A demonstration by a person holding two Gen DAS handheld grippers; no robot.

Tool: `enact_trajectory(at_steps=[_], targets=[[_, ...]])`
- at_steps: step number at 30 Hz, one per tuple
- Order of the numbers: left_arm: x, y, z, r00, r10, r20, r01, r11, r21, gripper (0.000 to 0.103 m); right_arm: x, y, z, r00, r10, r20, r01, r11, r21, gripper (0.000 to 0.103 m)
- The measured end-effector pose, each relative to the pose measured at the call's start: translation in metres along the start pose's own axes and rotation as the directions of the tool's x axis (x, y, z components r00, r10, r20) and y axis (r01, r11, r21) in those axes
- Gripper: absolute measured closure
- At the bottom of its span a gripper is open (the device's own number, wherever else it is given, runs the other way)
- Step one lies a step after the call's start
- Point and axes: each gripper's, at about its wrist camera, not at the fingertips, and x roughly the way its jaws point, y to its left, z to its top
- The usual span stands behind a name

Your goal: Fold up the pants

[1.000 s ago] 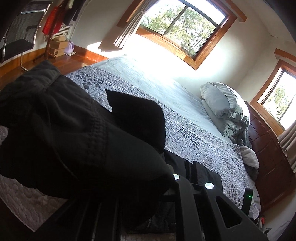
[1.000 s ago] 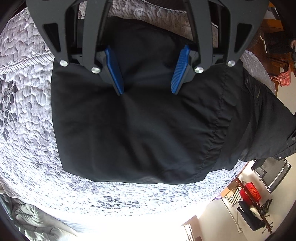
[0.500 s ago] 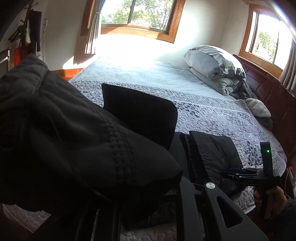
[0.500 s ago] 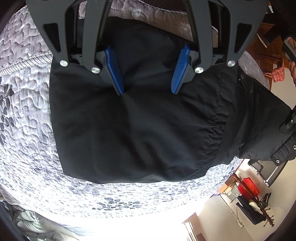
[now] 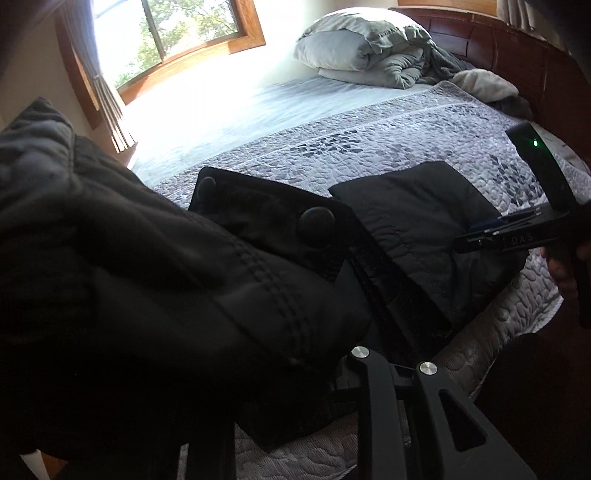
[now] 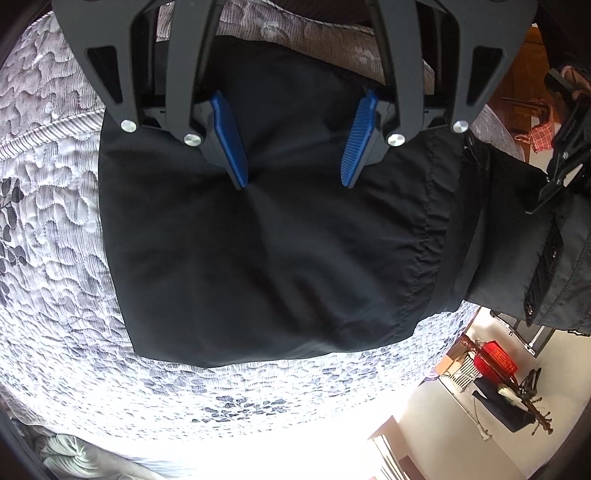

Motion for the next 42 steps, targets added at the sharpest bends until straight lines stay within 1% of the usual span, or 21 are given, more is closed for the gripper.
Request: enact_trajectory(at_steps=[4,6,8,9,10,11,13,16,18,20,22,24,25,27,29,32,33,35,37,40,42], targets=[[-0.002,-0.018,-0.002,0.999,-0.035,-0.039,0.037,0.997,0.067,0.071,-0.003,-0.002,-0.001,1.0,0.007,-0.001,-0.007,1.0,0.009,0.051],[-0.006,-0.027,-0.003,0.998,-0.052,-0.046,0.057,0.992,0.113,0.07,-0.003,-0.003,-0.002,1.0,0.008,0.0,-0.008,1.0,0.01,0.051],[-0.006,-0.032,-0.005,0.995,-0.074,-0.062,0.082,0.987,0.138,0.07,-0.003,-0.003,-0.002,1.0,0.009,0.001,-0.009,1.0,0.013,0.051],[-0.006,-0.033,-0.006,0.993,-0.093,-0.072,0.103,0.984,0.145,0.07,-0.003,-0.003,-0.003,1.0,0.009,0.002,-0.009,1.0,0.014,0.051],[-0.006,-0.034,-0.008,0.987,-0.134,-0.085,0.145,0.979,0.146,0.069,-0.003,-0.004,-0.003,1.0,0.011,0.002,-0.011,1.0,0.014,0.051],[-0.006,-0.035,-0.008,0.98,-0.173,-0.1,0.186,0.972,0.143,0.063,-0.003,-0.004,-0.003,1.0,0.013,0.002,-0.013,1.0,0.015,0.051],[-0.008,-0.037,-0.006,0.967,-0.236,-0.097,0.248,0.959,0.136,0.06,-0.004,-0.006,-0.002,1.0,0.014,0.003,-0.015,1.0,0.022,0.051],[-0.012,-0.03,-0.003,0.955,-0.287,-0.075,0.293,0.952,0.087,0.056,-0.008,-0.01,-0.001,1.0,0.012,0.008,-0.012,0.999,0.032,0.051],[-0.01,-0.019,-0.001,0.943,-0.326,-0.061,0.328,0.944,0.024,0.053,-0.011,-0.012,-0.002,1.0,0.009,0.009,-0.009,0.999,0.032,0.051],[-0.007,-0.002,-0.002,0.927,-0.371,-0.047,0.368,0.928,-0.067,0.048,-0.012,-0.013,-0.002,1.0,0.004,0.009,-0.005,1.0,0.029,0.051],[-0.002,0.014,-0.004,0.913,-0.408,-0.028,0.399,0.903,-0.158,0.047,-0.014,-0.013,-0.003,1.0,0.005,0.01,-0.005,1.0,0.03,0.05],[0.006,0.034,-0.011,0.909,-0.415,-0.024,0.396,0.882,-0.254,0.047,-0.017,-0.013,-0.002,1.0,0.011,0.017,-0.012,0.999,0.036,0.047],[0.011,0.042,-0.015,0.914,-0.404,-0.033,0.378,0.878,-0.294,0.047,-0.019,-0.013,-0.001,0.999,0.02,0.025,-0.021,0.999,0.04,0.045],[0.02,0.054,-0.023,0.923,-0.381,-0.055,0.34,0.875,-0.345,0.047,-0.023,-0.011,0.003,0.998,0.052,0.044,-0.053,0.998,0.043,0.042],[0.029,0.059,-0.03,0.925,-0.374,-0.068,0.325,0.869,-0.372,0.047,-0.026,-0.006,0.01,0.995,0.078,0.063,-0.081,0.996,0.034,0.04],[0.034,0.062,-0.036,0.923,-0.377,-0.077,0.322,0.867,-0.381,0.047,-0.028,0.003,0.036,0.993,0.092,0.08,-0.093,0.996,0.009,0.036],[0.035,0.061,-0.038,0.925,-0.371,-0.082,0.317,0.873,-0.372,0.047,-0.028,0.005,0.046,0.991,0.102,0.086,-0.103,0.995,-0.001,0.035],[0.039,0.058,-0.036,0.929,-0.358,-0.096,0.305,0.885,-0.351,0.047,-0.025,0.011,0.069,0.986,0.145,0.086,-0.144,0.989,-0.013,0.029],[0.042,0.057,-0.036,0.931,-0.349,-0.109,0.296,0.894,-0.336,0.047,-0.017,0.017,0.09,0.979,0.195,0.056,-0.193,0.981,-0.026,0.024],[0.046,0.059,-0.035,0.93,-0.35,-0.111,0.295,0.892,-0.342,0.046,0.002,0.026,0.107,0.978,0.206,0.005,-0.206,0.978,-0.044,0.024],[0.047,0.063,-0.036,0.928,-0.357,-0.104,0.3,0.884,-0.359,0.046,0.013,0.027,0.109,0.977,0.212,-0.022,-0.213,0.976,-0.034,0.03]])
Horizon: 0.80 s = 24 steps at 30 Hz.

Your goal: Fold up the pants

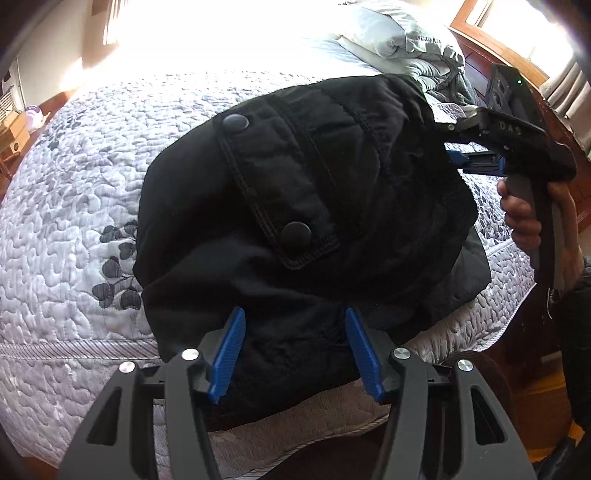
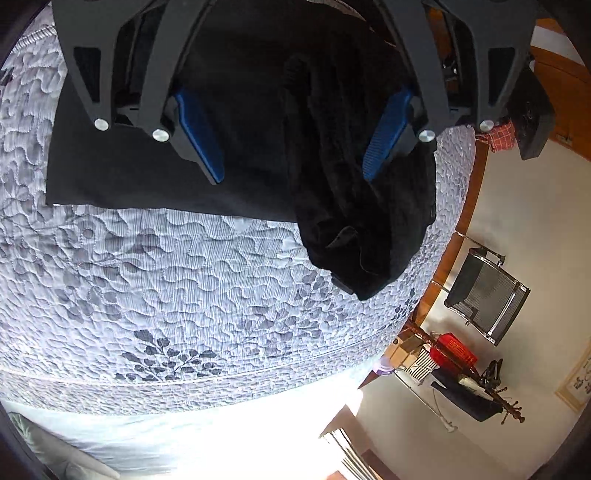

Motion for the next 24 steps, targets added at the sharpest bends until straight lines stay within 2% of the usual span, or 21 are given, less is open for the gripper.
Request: enact_trajectory(at_steps=[2,3,4,5,6,9,10,12,13,14,18,24], targets=[[-0.004,0.008,0.001,1.0,-0.008,0.008,0.009,0.999,-0.033,0.04,0.005,-0.007,-0.003,0.998,0.052,-0.018,-0.051,0.998,0.038,0.047],[-0.008,0.009,0.004,1.0,-0.012,0.016,0.013,0.999,-0.053,0.038,0.007,-0.012,-0.005,0.996,0.087,-0.028,-0.085,0.994,0.063,0.052],[-0.011,0.013,0.004,0.999,-0.015,0.03,0.017,0.997,-0.074,0.036,0.009,-0.016,-0.008,0.992,0.121,-0.039,-0.117,0.99,0.079,0.066],[-0.014,0.019,0.005,0.999,-0.012,0.044,0.017,0.995,-0.099,0.036,0.01,-0.016,-0.012,0.987,0.153,-0.05,-0.148,0.985,0.084,0.091],[-0.016,0.023,0.005,0.999,-0.005,0.054,0.011,0.993,-0.12,0.036,0.011,-0.015,-0.014,0.986,0.154,-0.059,-0.15,0.986,0.072,0.098],[-0.024,0.042,0.004,0.997,0.009,0.072,0.004,0.985,-0.174,0.036,0.008,-0.006,-0.02,0.993,0.104,-0.059,-0.104,0.995,0.004,0.099],[-0.024,0.046,0.003,0.997,0.006,0.073,0.007,0.982,-0.188,0.036,0.007,-0.004,-0.02,0.993,0.1,-0.058,-0.1,0.995,-0.006,0.095],[-0.025,0.052,0.0,0.998,0.008,0.069,0.006,0.978,-0.208,0.036,0.002,-0.006,-0.02,0.996,0.074,-0.042,-0.074,0.997,0.007,0.063],[-0.024,0.053,-0.001,0.998,0.012,0.066,0.002,0.977,-0.211,0.036,-0.004,-0.007,-0.018,0.999,0.05,-0.013,-0.05,0.999,0.008,0.035],[-0.024,0.054,0.0,0.998,0.014,0.062,0.0,0.977,-0.213,0.036,-0.011,-0.009,-0.018,0.999,0.04,0.02,-0.04,0.999,0.006,0.025],[-0.017,0.052,0.0,0.998,0.027,0.048,-0.016,0.978,-0.209,0.036,-0.021,-0.018,-0.008,0.989,0.14,0.048,-0.142,0.989,0.044,0.021],[-0.009,0.047,0.001,0.998,0.037,0.052,-0.025,0.979,-0.204,0.03,0.002,-0.005,0.004,0.99,0.141,-0.015,-0.141,0.99,0.009,0.02]])
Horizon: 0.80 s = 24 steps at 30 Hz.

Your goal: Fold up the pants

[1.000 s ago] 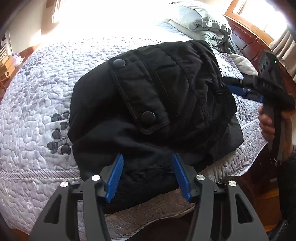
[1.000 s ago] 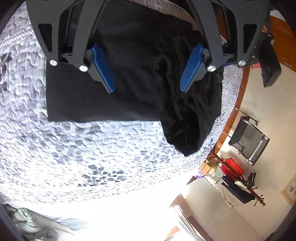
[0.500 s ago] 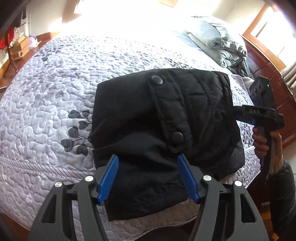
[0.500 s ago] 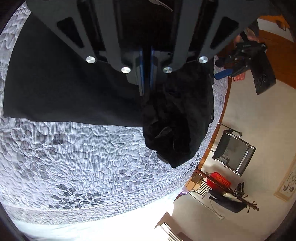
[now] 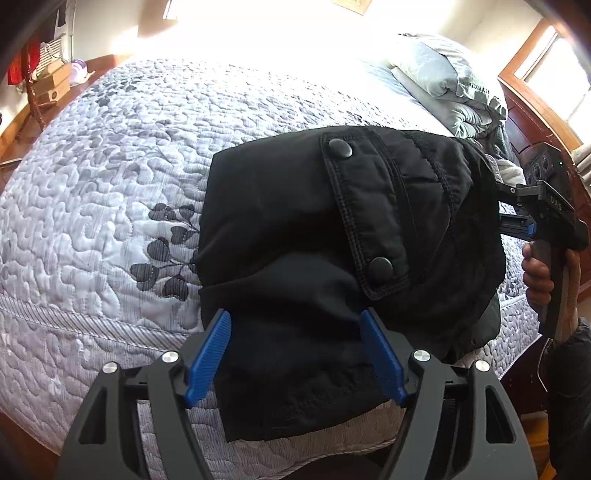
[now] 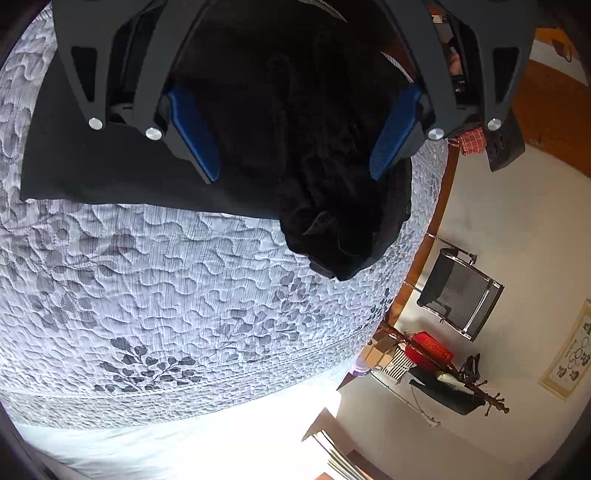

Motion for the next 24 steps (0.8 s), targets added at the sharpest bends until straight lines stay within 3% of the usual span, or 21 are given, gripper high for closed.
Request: enact_trajectory(at_steps=[5,10,12,14,17,24], targets=[[0.001,0.005,-0.001,1.0,0.001,-0.001,-0.001,1.0,-0.014,0.029,0.007,0.006,0.001,0.99,0.14,0.001,-0.14,0.99,0.017,0.02],[0.004,0.01,-0.002,1.0,-0.011,-0.002,0.011,0.999,-0.038,0.028,0.024,0.006,0.004,0.975,0.217,-0.049,-0.215,0.975,0.052,0.019],[0.004,0.009,-0.002,1.0,-0.009,-0.003,0.009,0.999,-0.037,0.027,0.033,0.005,0.002,0.967,0.242,-0.081,-0.236,0.969,0.07,0.036],[0.005,0.01,-0.002,1.0,-0.005,-0.008,0.005,0.999,-0.037,0.026,0.04,0.006,-0.001,0.974,0.199,-0.107,-0.194,0.979,0.057,0.072],[0.004,0.011,-0.002,1.0,-0.01,-0.008,0.01,0.999,-0.05,0.026,0.038,0.001,-0.009,0.969,0.224,-0.105,-0.217,0.973,0.078,0.086],[-0.001,0.017,0.001,0.999,-0.035,0.015,0.036,0.994,-0.103,0.026,0.003,0.009,-0.026,0.97,0.237,-0.046,-0.235,0.97,0.058,0.09]])
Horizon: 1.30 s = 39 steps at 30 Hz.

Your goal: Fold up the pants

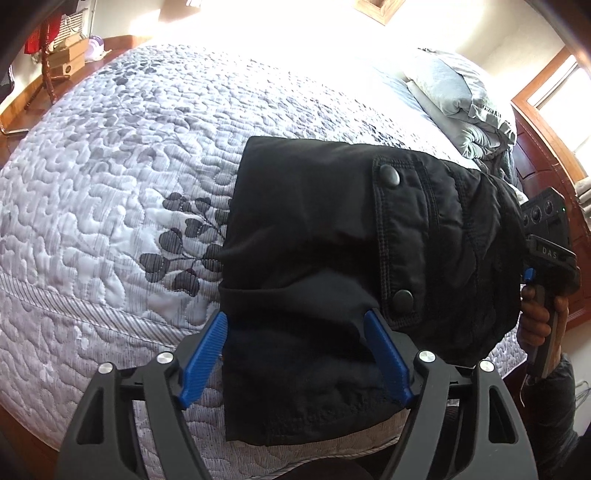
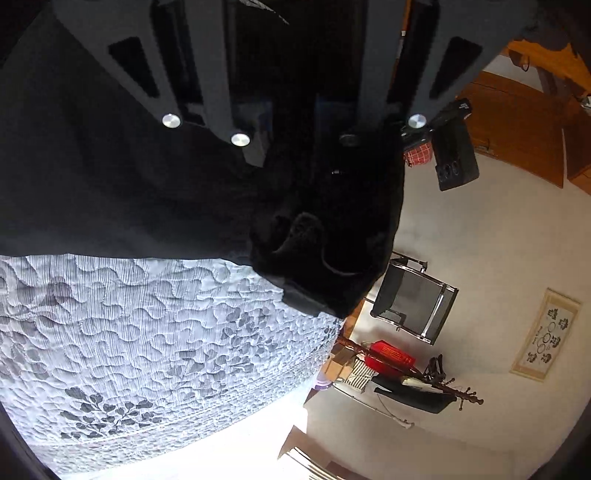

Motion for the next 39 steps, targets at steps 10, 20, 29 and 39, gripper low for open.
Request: enact_trajectory(at_steps=[10,20,29,39], targets=[[-0.012,-0.023,0.012,0.999,0.007,0.052,-0.009,0.999,0.038,0.026,-0.047,0.042,-0.001,0.994,0.095,0.052,-0.094,0.995,-0.013,0.09],[-0.037,-0.054,0.025,0.992,-0.017,0.126,0.004,0.995,0.103,0.022,-0.111,0.065,0.007,0.982,0.073,0.174,-0.066,0.997,-0.044,0.091],[-0.017,-0.073,0.021,0.996,-0.002,0.091,-0.011,0.99,0.143,0.022,-0.117,-0.02,-0.006,0.985,-0.11,0.134,0.094,0.989,0.117,0.091],[-0.011,-0.063,0.015,0.997,0.035,0.07,-0.044,0.992,0.122,0.022,-0.111,-0.085,-0.026,0.961,-0.256,0.101,0.23,0.948,0.221,0.065]])
